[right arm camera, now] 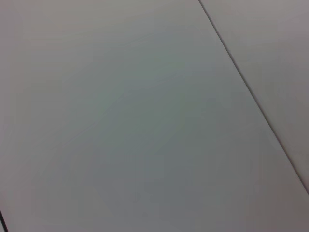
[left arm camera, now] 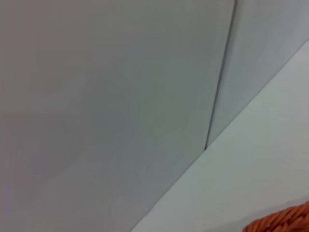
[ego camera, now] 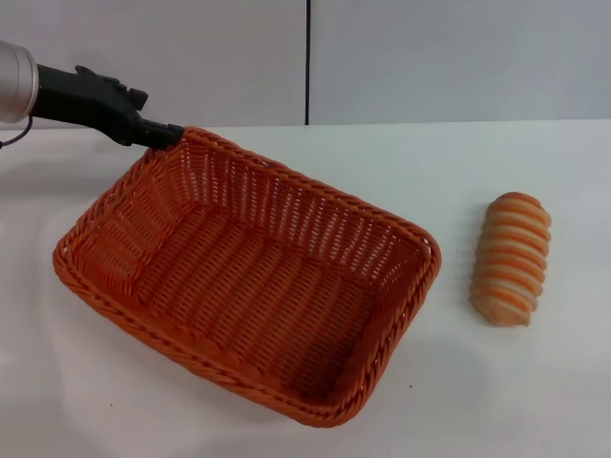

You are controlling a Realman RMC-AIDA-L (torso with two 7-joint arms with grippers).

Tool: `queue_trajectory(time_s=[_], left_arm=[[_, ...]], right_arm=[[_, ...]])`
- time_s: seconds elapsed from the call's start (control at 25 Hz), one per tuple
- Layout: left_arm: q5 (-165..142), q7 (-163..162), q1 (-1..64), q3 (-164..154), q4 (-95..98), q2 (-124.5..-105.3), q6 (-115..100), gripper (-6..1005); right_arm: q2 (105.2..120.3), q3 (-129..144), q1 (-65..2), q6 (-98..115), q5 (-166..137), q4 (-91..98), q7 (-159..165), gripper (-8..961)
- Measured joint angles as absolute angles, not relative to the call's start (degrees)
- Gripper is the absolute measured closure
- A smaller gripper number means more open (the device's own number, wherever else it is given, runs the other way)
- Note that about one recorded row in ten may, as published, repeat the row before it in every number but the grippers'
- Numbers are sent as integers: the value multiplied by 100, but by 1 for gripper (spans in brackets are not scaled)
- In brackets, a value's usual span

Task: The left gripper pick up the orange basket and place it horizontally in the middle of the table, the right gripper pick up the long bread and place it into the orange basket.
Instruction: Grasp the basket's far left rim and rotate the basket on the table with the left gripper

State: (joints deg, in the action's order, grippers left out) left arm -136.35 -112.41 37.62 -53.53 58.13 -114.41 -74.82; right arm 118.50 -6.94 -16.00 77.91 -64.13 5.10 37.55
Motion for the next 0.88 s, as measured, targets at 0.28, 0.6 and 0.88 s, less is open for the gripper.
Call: queue_trajectory(time_s=[0.28,0.6,0.88], left_arm=[[-13818,-11244,3857,-5353,5635,-11480,-7485,251],[-13985,-11243,3953,-5353,5496,-11578,-7435,253],[-14324,-11241,4142,-5360,5162,-11665,-7308,255]], right_arm=[[11844,-695,-1654,7707,-6413,510,3754,383],[11838,-709,-1668,7672,-6413,543,3754,386],[11838,-747,-1680,7616,-6414,549,3754,389]])
